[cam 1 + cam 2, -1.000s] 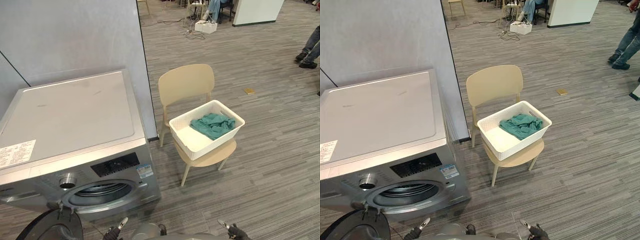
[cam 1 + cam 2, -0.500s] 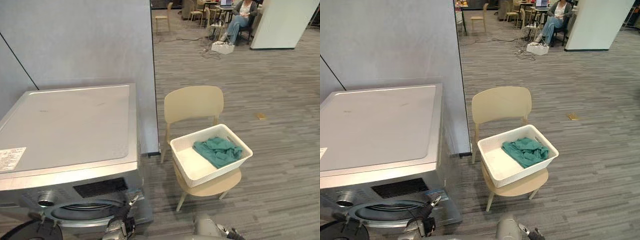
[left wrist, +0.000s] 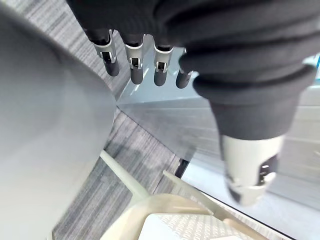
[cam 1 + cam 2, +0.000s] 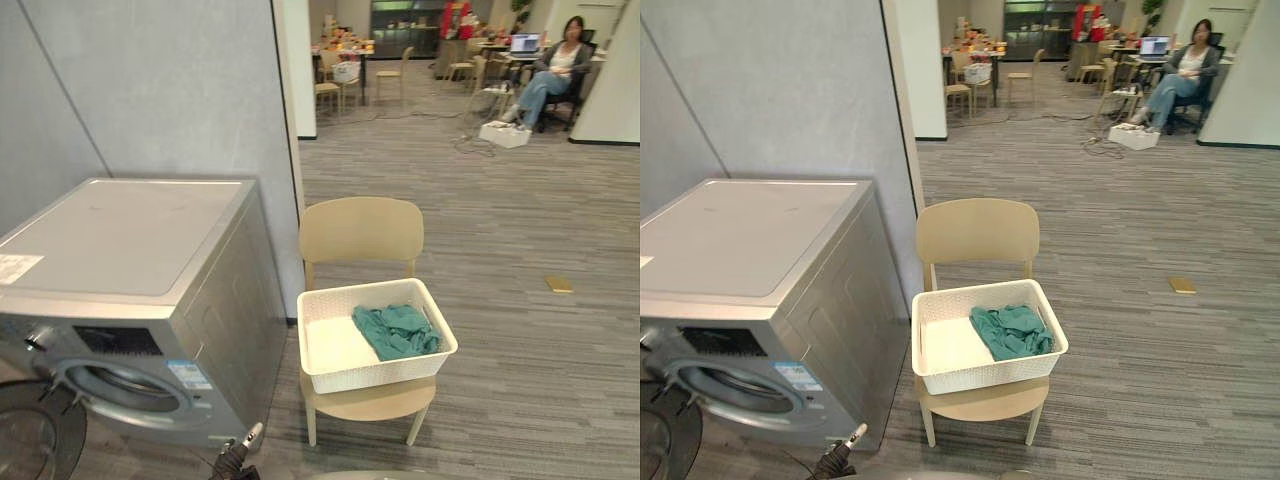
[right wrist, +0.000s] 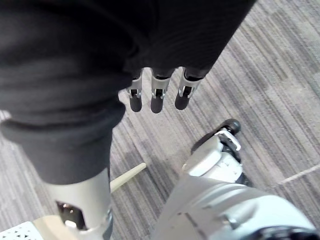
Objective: Pick up the laundry basket with both hands and put the clothes into the washing machine.
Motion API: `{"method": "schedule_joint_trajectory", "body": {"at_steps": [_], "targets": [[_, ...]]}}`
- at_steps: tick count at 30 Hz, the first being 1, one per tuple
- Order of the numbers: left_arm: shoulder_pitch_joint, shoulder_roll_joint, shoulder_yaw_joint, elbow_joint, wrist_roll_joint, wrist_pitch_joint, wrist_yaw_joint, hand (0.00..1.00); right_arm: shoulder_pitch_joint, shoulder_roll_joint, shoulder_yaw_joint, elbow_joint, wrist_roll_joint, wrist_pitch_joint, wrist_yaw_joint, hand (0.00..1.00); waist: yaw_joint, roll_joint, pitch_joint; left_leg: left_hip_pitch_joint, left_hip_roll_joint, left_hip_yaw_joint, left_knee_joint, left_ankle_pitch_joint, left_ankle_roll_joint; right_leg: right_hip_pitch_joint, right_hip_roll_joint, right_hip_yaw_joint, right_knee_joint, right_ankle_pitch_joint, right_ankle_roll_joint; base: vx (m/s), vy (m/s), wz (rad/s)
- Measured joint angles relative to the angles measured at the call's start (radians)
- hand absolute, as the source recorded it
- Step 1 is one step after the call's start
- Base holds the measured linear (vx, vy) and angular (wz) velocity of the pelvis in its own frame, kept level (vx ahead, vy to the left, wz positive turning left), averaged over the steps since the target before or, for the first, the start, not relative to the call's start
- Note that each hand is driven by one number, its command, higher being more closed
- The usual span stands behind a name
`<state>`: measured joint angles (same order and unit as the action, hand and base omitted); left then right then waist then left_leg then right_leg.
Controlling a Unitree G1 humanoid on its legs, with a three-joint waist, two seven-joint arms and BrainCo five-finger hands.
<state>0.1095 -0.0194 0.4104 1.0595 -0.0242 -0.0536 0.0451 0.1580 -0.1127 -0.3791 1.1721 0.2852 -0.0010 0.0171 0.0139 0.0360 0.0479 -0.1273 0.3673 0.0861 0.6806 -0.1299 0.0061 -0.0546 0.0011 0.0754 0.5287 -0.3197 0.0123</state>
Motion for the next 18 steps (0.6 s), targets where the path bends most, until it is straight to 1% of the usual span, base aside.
{"method": "schedule_joint_trajectory", "body": {"at_steps": [1,2,3,4,5,6,7,8,9,10,11,12,13,14,15,16,17,18], "targets": [[-0.001,0.012,-0.025,0.011,0.009,0.0,0.001,0.0,-0.008,0.0,-0.006,0.0,0.0,-0.006,-0.001,0.0,-0.001,0.0,0.0,0.001,-0.023,0.016,0.025,-0.045,-0.045,0.002,-0.004,-0.021,-0.004,0.008,0.004,-0.09,-0.098,0.64],[-0.004,0.021,-0.062,0.013,0.018,-0.001,0.001,0.0,-0.015,0.001,-0.01,-0.002,0.001,-0.014,-0.003,0.0,-0.002,0.001,0.001,0.007,-0.061,0.039,0.035,-0.101,-0.085,0.003,-0.013,-0.048,-0.014,0.017,0.008,-0.06,-0.021,0.61],[-0.008,0.026,-0.084,0.019,0.021,-0.001,0.001,0.0,-0.016,0.004,-0.014,-0.008,0.002,-0.016,-0.004,0.0,-0.003,-0.001,0.002,0.017,-0.076,0.058,0.018,-0.123,-0.091,0.006,-0.018,-0.058,-0.023,0.022,0.014,-0.07,0.077,0.82],[-0.023,0.039,-0.13,0.036,0.037,-0.001,-0.001,0.0,-0.017,0.007,-0.016,-0.018,0.007,-0.021,-0.011,0.0,-0.002,-0.004,0.007,0.052,-0.094,0.106,-0.073,-0.149,-0.102,0.02,-0.038,-0.086,-0.05,0.034,0.031,-0.07,0.105,0.63],[-0.022,0.04,-0.143,0.036,0.038,-0.001,-0.001,0.0,-0.023,0.007,-0.013,-0.02,0.012,-0.021,-0.014,0.0,-0.001,-0.002,0.008,0.07,-0.107,0.118,-0.133,-0.157,-0.114,0.021,-0.04,-0.087,-0.061,0.038,0.039,-0.11,0.126,0.53],[-0.022,0.038,-0.144,0.036,0.037,-0.002,0.0,0.0,-0.041,0.017,-0.005,-0.019,0.017,-0.02,-0.016,0.0,0.001,-0.009,0.013,0.088,-0.143,0.128,-0.208,-0.142,-0.116,0.022,-0.062,-0.085,-0.086,0.046,0.042,-0.08,0.103,0.22],[-0.023,0.05,-0.155,0.041,0.043,-0.001,0.001,0.0,-0.057,0.032,0.016,-0.03,0.018,-0.02,-0.016,0.0,-0.004,-0.025,0.008,0.12,-0.189,0.137,-0.323,-0.087,-0.089,0.04,-0.083,-0.071,-0.157,0.075,0.049,-0.07,0.085,0.3],[-0.03,0.057,-0.183,0.051,0.048,-0.002,0.001,0.0,-0.061,0.041,0.045,-0.059,0.017,-0.022,-0.016,0.0,-0.006,-0.024,0.006,0.138,-0.214,0.128,-0.406,-0.045,-0.083,0.063,-0.095,-0.071,-0.242,0.121,0.048,-0.02,0.081,0.29],[-0.032,0.056,-0.184,0.053,0.052,-0.002,0.001,0.0,-0.066,0.047,0.053,-0.068,0.016,-0.023,-0.016,0.0,-0.004,-0.033,0.001,0.14,-0.221,0.127,-0.437,-0.03,-0.084,0.07,-0.101,-0.072,-0.277,0.141,0.049,-0.02,0.092,0.2],[-0.042,0.055,-0.187,0.055,0.058,-0.002,0.002,0.0,-0.081,0.055,0.087,-0.087,0.013,-0.024,-0.02,0.0,-0.001,-0.024,-0.007,0.142,-0.246,0.129,-0.493,0.001,-0.081,0.07,-0.112,-0.073,-0.328,0.173,0.054,-0.01,0.1,0.08],[-0.046,0.056,-0.191,0.058,0.062,-0.001,0.002,0.0,-0.085,0.06,0.115,-0.106,0.01,-0.023,-0.021,0.0,-0.001,-0.026,-0.008,0.145,-0.252,0.129,-0.517,0.014,-0.078,0.068,-0.117,-0.074,-0.345,0.183,0.058,0.02,0.088,0.1],[-0.05,0.059,-0.205,0.064,0.066,0.0,0.002,0.0,-0.083,0.069,0.17,-0.166,-0.003,-0.023,-0.024,0.0,-0.002,-0.031,-0.005,0.154,-0.27,0.125,-0.563,0.039,-0.074,0.069,-0.126,-0.077,-0.371,0.202,0.062,0.04,0.059,0.12],[-0.053,0.061,-0.215,0.07,0.077,0.0,0.003,0.0,-0.077,0.075,0.228,-0.237,-0.023,-0.022,-0.025,0.0,-0.004,-0.033,-0.005,0.17,-0.284,0.123,-0.603,0.06,-0.072,0.07,-0.133,-0.077,-0.379,0.207,0.065,0.06,0.05,0.09],[-0.062,0.061,-0.222,0.072,0.078,0.0,0.004,0.0,-0.069,0.079,0.248,-0.282,-0.026,-0.021,-0.026,0.0,-0.006,-0.042,-0.001,0.179,-0.29,0.123,-0.617,0.067,-0.07,0.07,-0.138,-0.078,-0.376,0.208,0.068,0.08,0.045,0.03],[-0.067,0.063,-0.227,0.072,0.087,0.0,0.006,0.0,-0.049,0.089,0.27,-0.39,-0.04,-0.023,-0.035,0.0,-0.006,-0.05,0.003,0.196,-0.301,0.118,-0.636,0.073,-0.068,0.068,-0.145,-0.078,-0.355,0.204,0.076,0.1,0.034,0.02],[-0.067,0.065,-0.253,0.072,0.092,0.0,0.01,0.0,-0.029,0.097,0.28,-0.504,-0.066,-0.024,-0.04,0.0,-0.01,-0.057,0.008,0.21,-0.313,0.116,-0.643,0.07,-0.065,0.063,-0.157,-0.077,-0.317,0.192,0.093,0.1,0.028,0.03],[-0.069,0.068,-0.262,0.073,0.099,0.001,0.012,0.0,-0.013,0.099,0.281,-0.569,-0.081,-0.024,-0.04,0.0,-0.015,-0.06,0.009,0.212,-0.316,0.114,-0.646,0.067,-0.062,0.053,-0.162,-0.076,-0.279,0.185,0.099,0.07,0.008,0.07],[-0.069,0.074,-0.275,0.072,0.109,0.001,0.016,0.0,0.01,0.099,0.289,-0.692,-0.146,-0.024,-0.041,0.0,-0.033,-0.058,0.011,0.21,-0.314,0.11,-0.646,0.066,-0.06,-0.008,-0.16,-0.074,-0.163,0.185,0.1,0.04,0.013,0.05]]}}
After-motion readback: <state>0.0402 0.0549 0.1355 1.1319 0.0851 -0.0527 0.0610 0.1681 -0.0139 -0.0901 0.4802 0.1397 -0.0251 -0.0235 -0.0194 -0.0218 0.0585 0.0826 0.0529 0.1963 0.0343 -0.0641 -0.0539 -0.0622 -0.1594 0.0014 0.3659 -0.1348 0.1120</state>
